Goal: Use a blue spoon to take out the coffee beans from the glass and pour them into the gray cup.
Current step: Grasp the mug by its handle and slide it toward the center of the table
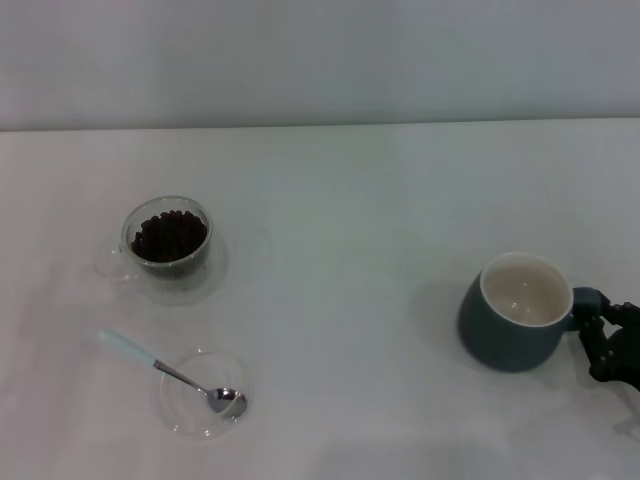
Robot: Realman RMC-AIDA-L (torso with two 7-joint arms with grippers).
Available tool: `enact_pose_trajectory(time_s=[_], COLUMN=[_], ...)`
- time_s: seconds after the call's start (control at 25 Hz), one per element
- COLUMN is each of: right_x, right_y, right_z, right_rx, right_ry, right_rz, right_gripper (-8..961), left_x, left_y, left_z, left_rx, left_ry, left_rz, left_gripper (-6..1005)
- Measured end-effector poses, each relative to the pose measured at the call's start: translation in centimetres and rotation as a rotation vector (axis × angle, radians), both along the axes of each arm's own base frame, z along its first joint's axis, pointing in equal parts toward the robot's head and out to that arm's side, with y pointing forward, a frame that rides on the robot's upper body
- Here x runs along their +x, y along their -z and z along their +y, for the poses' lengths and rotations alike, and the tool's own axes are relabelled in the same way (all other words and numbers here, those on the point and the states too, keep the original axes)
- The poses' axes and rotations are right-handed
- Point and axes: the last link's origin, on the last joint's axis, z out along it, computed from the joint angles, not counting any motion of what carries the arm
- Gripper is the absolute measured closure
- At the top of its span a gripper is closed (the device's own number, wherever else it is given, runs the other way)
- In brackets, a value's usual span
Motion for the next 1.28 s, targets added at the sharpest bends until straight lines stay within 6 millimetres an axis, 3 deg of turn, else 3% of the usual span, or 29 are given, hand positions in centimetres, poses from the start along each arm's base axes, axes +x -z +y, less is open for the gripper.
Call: enact_pose_trajectory(time_s=[0.2,1.28], right_x=[-0.8,-6.5], right_y=[0.5,4.8], right_z=[0.2,2.9], right_rx=[-0.023,-0.176], right_ry=[-0.038,-0.191], right_rz=[0.011,0.058], right_gripper=[811,814], left_x=[0.0,0.1], left_y=[0.0,0.5], left_z=[0.1,0.0], left_rx=[0.0,-0.013], left_ry=[0.001,0.003], left_rz=[0.0,-0.012], left_gripper=[181,181])
